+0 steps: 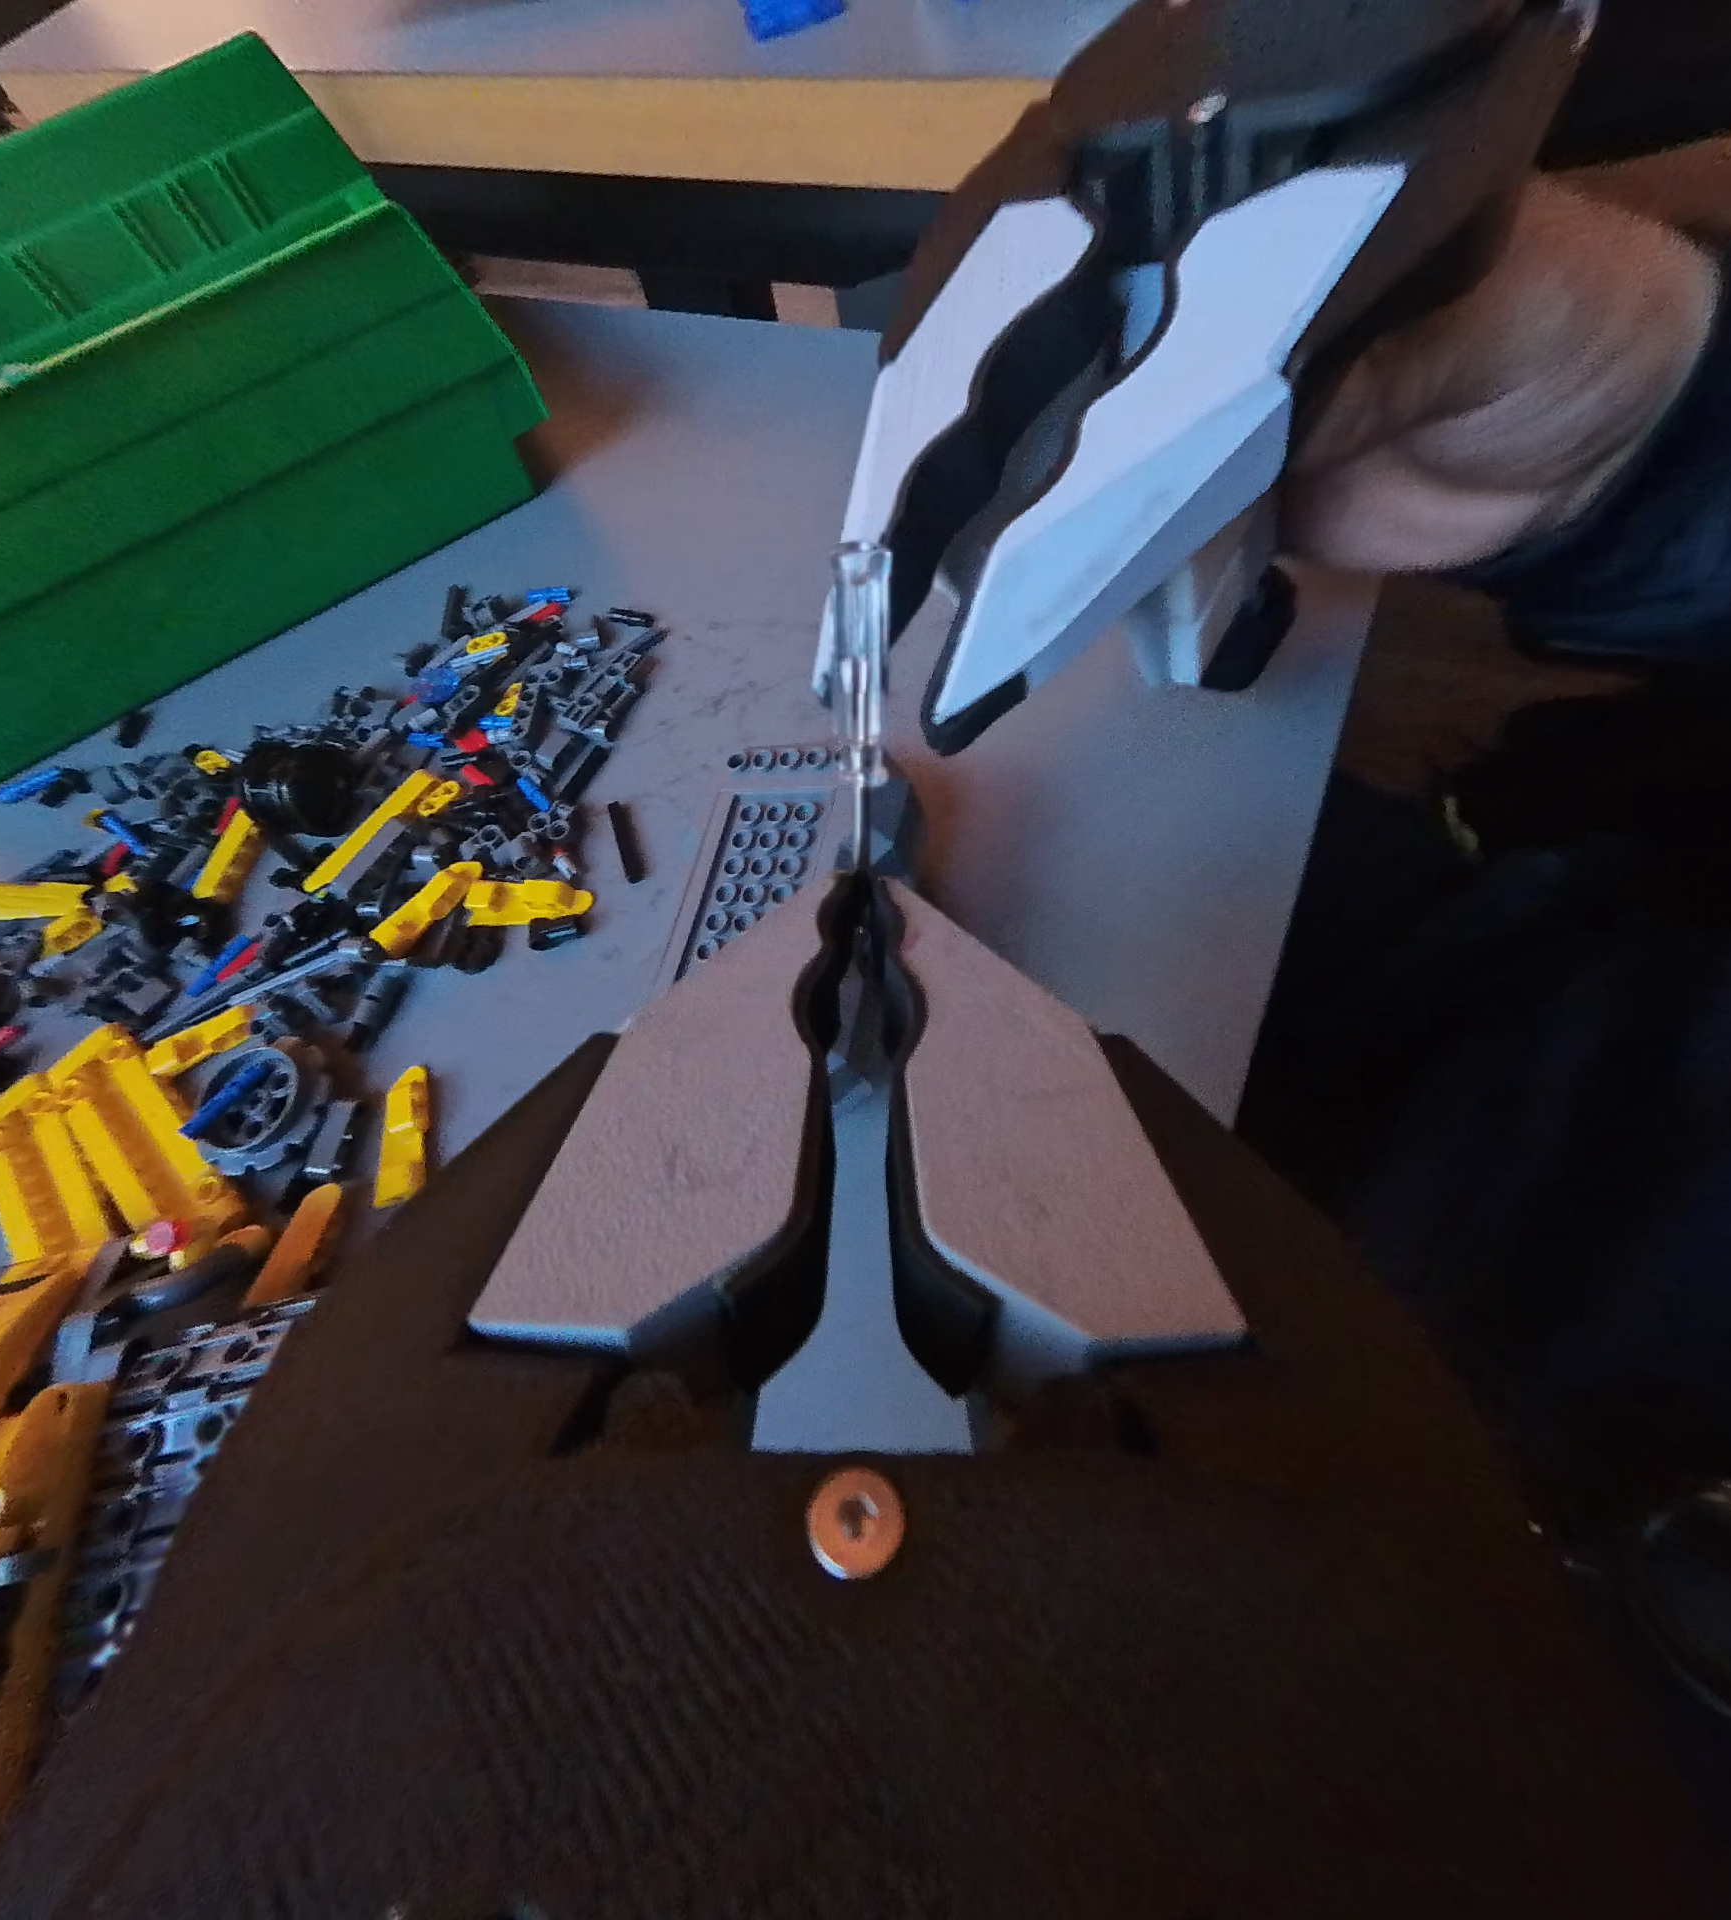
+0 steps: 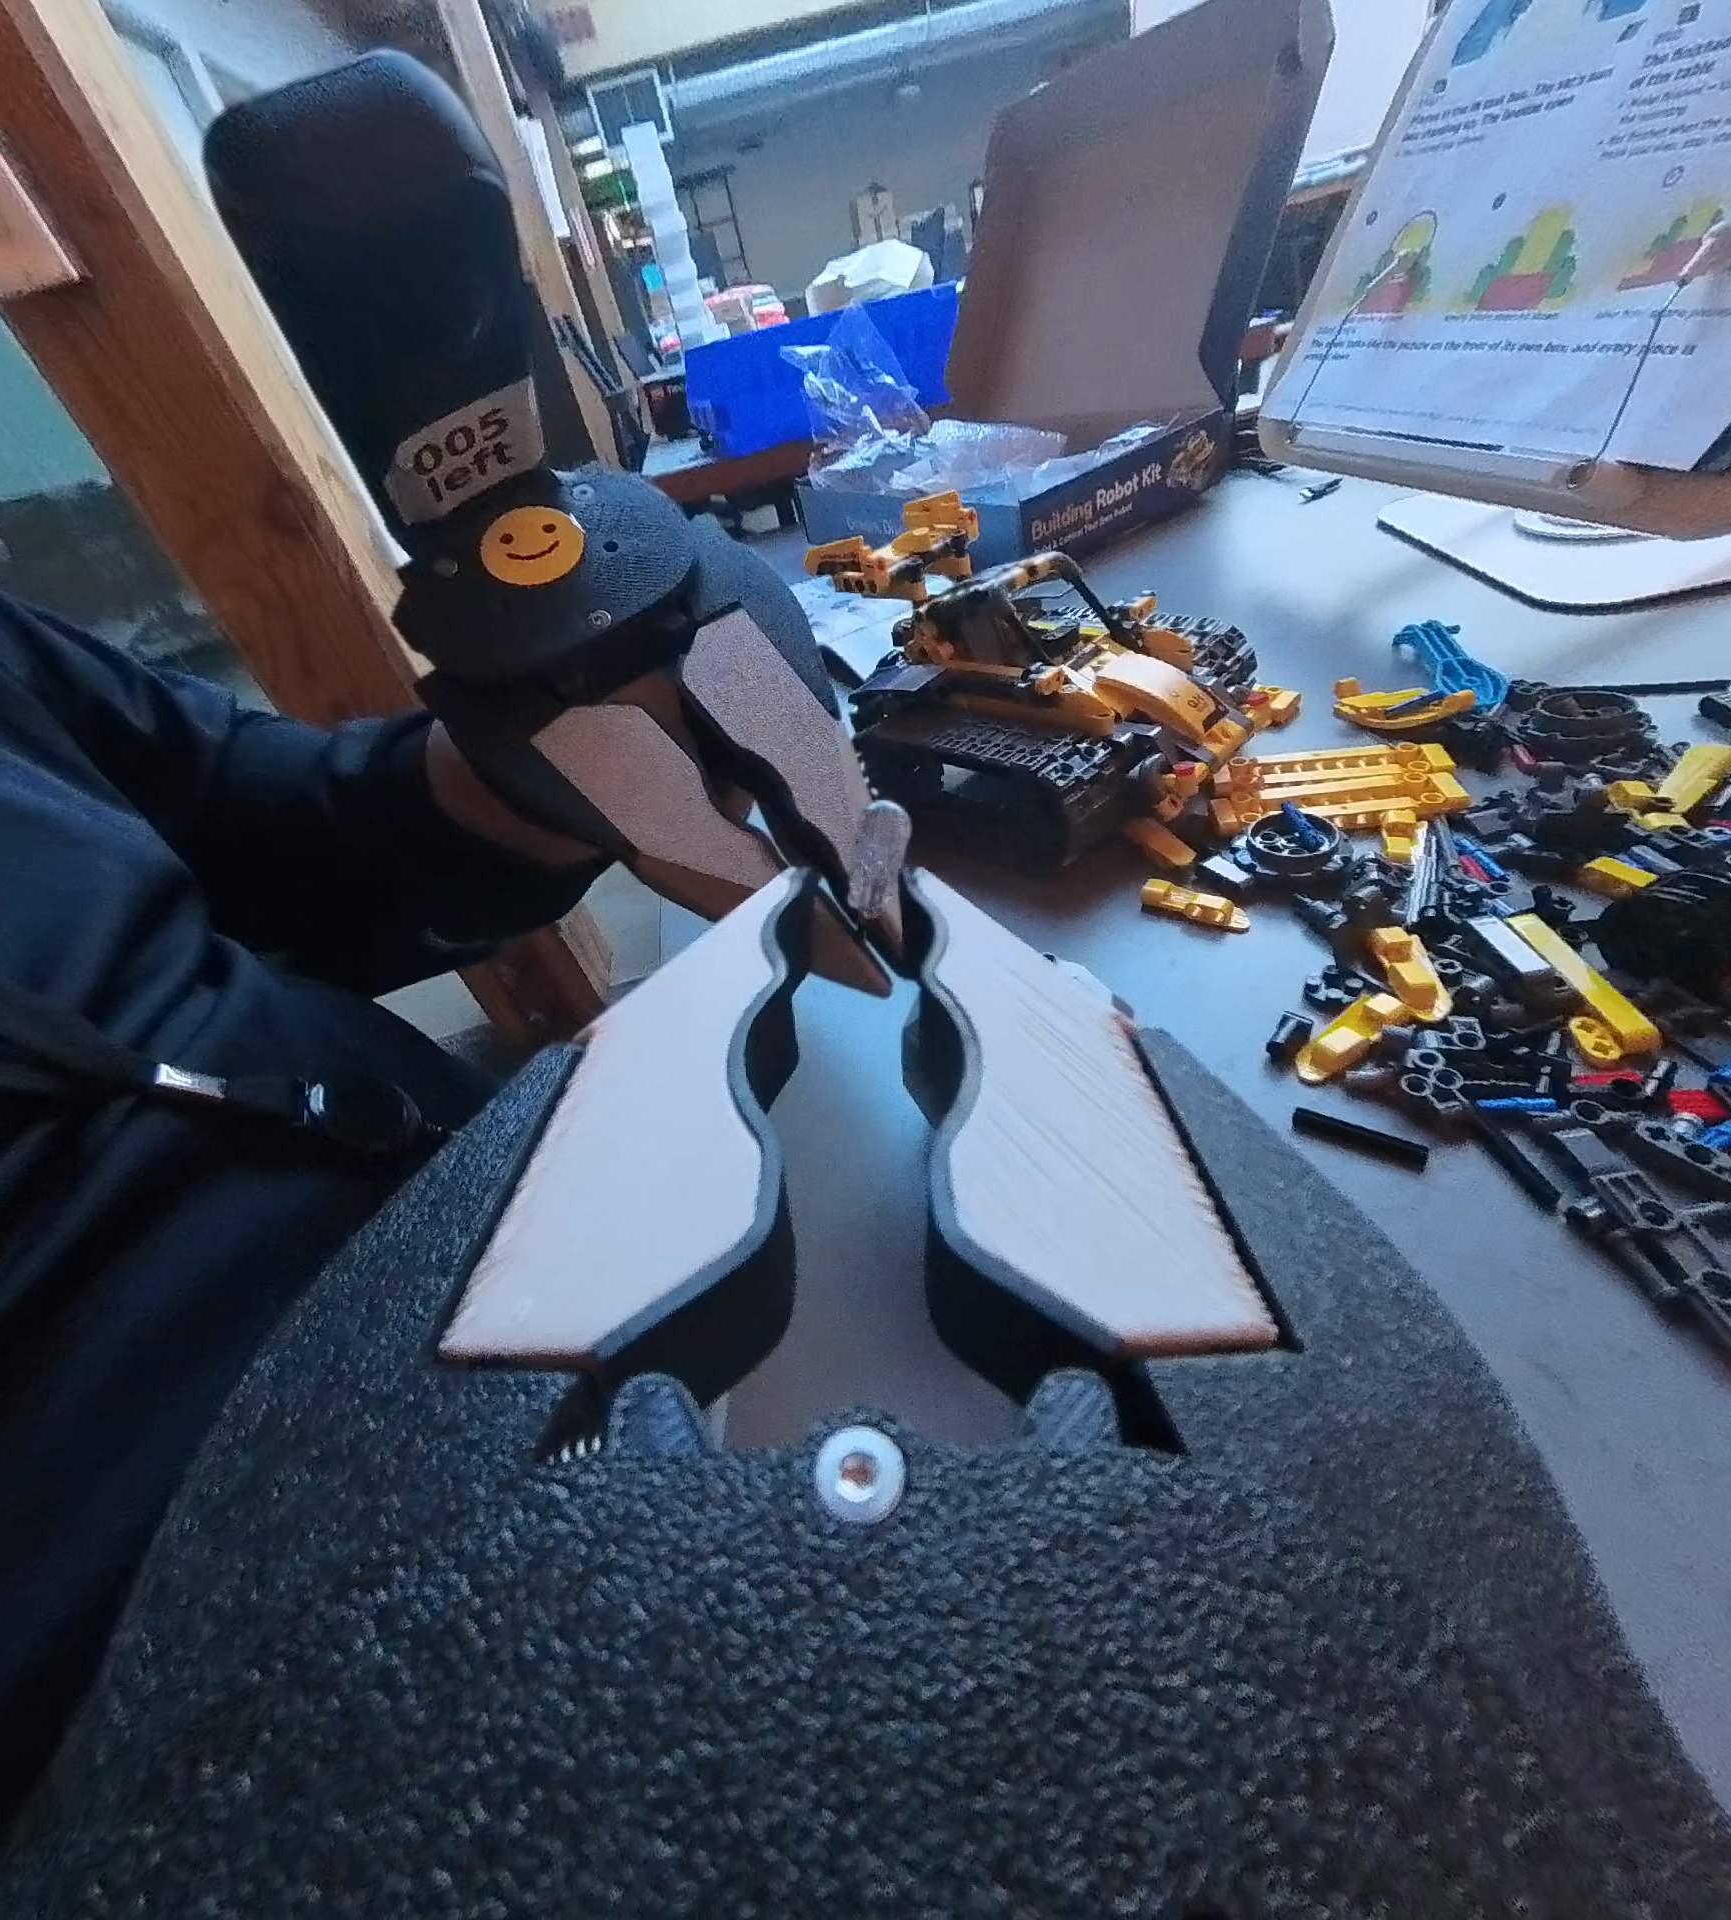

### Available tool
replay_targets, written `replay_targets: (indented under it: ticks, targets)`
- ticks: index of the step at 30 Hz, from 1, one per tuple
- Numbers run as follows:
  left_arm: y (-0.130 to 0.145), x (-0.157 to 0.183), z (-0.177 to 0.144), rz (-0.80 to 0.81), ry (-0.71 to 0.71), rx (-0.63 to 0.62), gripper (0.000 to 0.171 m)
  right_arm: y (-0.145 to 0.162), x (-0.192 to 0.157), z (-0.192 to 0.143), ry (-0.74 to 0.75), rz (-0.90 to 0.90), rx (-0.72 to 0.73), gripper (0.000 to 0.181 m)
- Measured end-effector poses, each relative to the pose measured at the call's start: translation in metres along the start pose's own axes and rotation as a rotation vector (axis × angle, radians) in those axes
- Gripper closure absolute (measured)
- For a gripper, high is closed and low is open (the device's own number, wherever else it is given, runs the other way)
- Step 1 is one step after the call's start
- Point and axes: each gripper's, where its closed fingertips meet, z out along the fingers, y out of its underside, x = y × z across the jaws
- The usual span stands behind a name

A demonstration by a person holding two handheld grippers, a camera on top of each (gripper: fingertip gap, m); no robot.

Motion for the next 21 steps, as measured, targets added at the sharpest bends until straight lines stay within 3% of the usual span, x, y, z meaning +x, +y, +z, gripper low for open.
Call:
replay_targets:
  ticks: [21]
  targets:
    - [0.016,-0.005,0.007,0.168,-0.116,-0.107,0.171,0.013,0.008,0.0,0.051,0.071,-0.088,0.172]
